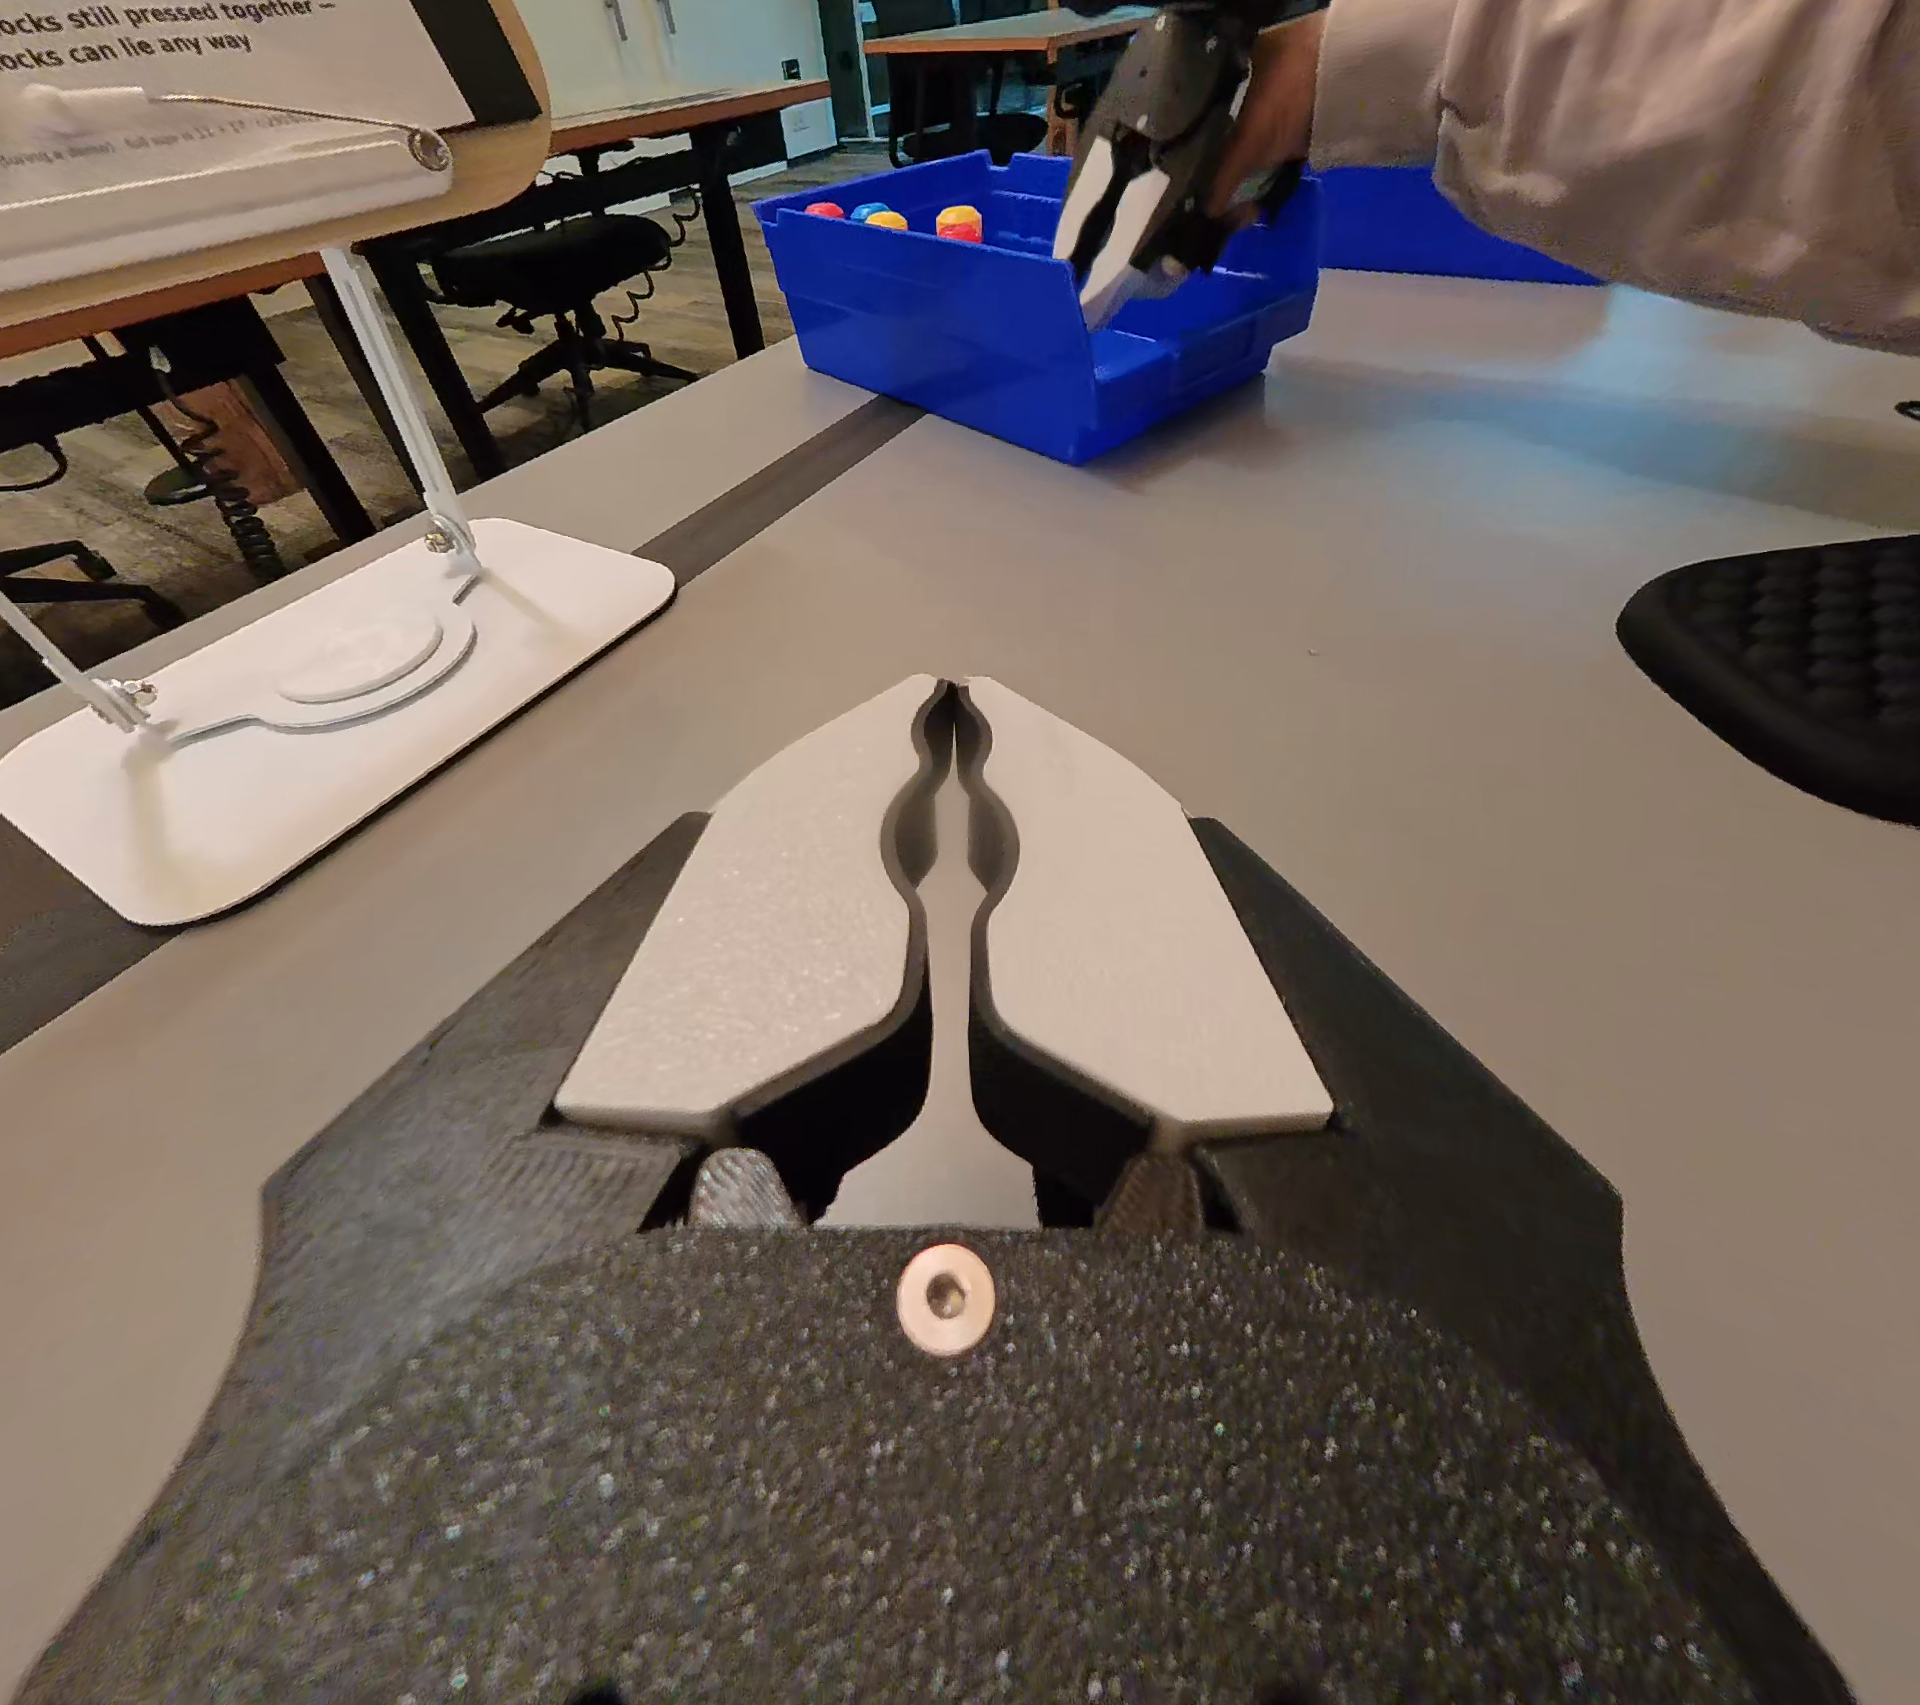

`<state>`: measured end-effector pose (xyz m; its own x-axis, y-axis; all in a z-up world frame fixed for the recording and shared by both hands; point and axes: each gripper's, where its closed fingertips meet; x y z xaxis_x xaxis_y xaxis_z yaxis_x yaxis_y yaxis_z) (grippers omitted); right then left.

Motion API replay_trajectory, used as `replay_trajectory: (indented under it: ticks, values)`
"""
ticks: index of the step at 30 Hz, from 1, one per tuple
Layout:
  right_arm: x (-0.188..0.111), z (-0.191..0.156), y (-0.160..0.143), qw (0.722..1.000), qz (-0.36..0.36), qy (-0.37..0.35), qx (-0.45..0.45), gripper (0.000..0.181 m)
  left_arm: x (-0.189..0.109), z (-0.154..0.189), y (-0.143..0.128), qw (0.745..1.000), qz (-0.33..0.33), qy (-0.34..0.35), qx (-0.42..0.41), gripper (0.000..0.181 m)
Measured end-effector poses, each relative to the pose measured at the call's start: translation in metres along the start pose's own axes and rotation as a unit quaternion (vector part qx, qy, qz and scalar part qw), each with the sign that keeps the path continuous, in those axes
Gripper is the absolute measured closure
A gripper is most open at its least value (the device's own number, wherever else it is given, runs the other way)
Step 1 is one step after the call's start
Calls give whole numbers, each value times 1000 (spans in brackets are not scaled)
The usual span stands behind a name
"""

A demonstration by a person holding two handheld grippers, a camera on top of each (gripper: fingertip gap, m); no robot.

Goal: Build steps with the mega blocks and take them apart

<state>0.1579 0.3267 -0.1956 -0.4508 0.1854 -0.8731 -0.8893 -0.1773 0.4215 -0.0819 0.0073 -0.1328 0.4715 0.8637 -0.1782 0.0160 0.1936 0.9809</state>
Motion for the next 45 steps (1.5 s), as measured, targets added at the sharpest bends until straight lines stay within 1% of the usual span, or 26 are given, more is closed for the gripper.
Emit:
replay_trajectory:
  ticks: [1, 4, 7, 9, 11, 14, 16, 17, 19, 20, 21, 23, 24, 25, 26, 28, 31, 33, 36, 39, 40, 42, 45]
  values:
    - [4, -5, 0, 1000, 3, 8, 1, 164, 0, 0, 1, 1000, 1, 0, 0, 181]
    - [18, -7, 3, 1000, 11, -2, 12, 167, -1, -2, 1, 1000, 1, 5, 0, 181]
    - [28, 7, 1, 999, 4, -44, 11, 167, -4, -6, 3, 1000, 4, 14, -1, 181]
    - [30, 11, 4, 998, 12, -54, 17, 166, -7, -7, 4, 1000, -2, 14, -9, 181]
    - [28, 8, 8, 998, 21, -50, 21, 165, -11, -9, 8, 1000, -1, 19, -18, 181]
    - [11, 1, 23, 997, 50, -52, 23, 163, -18, -12, 16, 999, 12, 23, -24, 181]
    - [-10, -4, 44, 993, 95, -66, 31, 161, -22, -16, 22, 999, 20, 30, -27, 181]
    - [-24, -7, 60, 988, 131, -78, 38, 164, -24, -19, 24, 999, 25, 34, -28, 181]
    - [-59, -16, 99, 966, 229, -100, 68, 169, -28, -22, 28, 998, 34, 40, -32, 181]
    - [-79, -21, 120, 947, 285, -112, 95, 172, -29, -24, 29, 998, 37, 44, -35, 181]
    - [-100, -28, 140, 923, 345, -125, 120, 175, -31, -26, 30, 997, 39, 47, -38, 181]
    - [-140, -44, 170, 859, 454, -167, 166, 180, -33, -29, 33, 996, 46, 54, -47, 181]
    - [-151, -59, 183, 834, 493, -167, 181, 181, -35, -31, 34, 996, 51, 56, -52, 181]
    - [-155, -75, 193, 820, 514, -161, 192, 181, -36, -32, 36, 995, 56, 58, -57, 181]
    - [-154, -92, 203, 811, 529, -152, 199, 181, -38, -35, 38, 994, 62, 63, -60, 181]
    - [-140, -126, 221, 808, 539, -134, 195, 181, -43, -40, 42, 992, 74, 76, -62, 181]
    - [-107, -171, 238, 819, 532, -108, 188, 181, -52, -50, 51, 988, 99, 103, -65, 181]
    - [-86, -192, 242, 826, 525, -98, 178, 181, -62, -57, 57, 984, 113, 125, -60, 181]
    - [-64, -199, 237, 829, 520, -101, 178, 181, -80, -67, 63, 978, 124, 161, -50, 181]
    - [-51, -193, 226, 847, 491, -134, 153, 181, -106, -85, 70, 969, 124, 213, -30, 181]
    - [-48, -190, 220, 850, 484, -143, 154, 181, -118, -93, 73, 964, 125, 235, -25, 181]
    - [-45, -186, 214, 852, 477, -131, 171, 181, -148, -114, 81, 951, 125, 282, -28, 181]
    - [-47, -184, 211, 852, 477, -131, 174, 181, -195, -145, 87, 936, 101, 333, -50, 181]
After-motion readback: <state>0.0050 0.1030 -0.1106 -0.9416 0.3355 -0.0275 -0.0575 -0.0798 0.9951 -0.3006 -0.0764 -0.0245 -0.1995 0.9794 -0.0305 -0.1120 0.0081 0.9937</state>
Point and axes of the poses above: each gripper's, where its closed fingertips meet, x out along the fingers, y out of its top, z = x × y across the jaws, and after that the axes turned 8 degrees about -x, right-handed
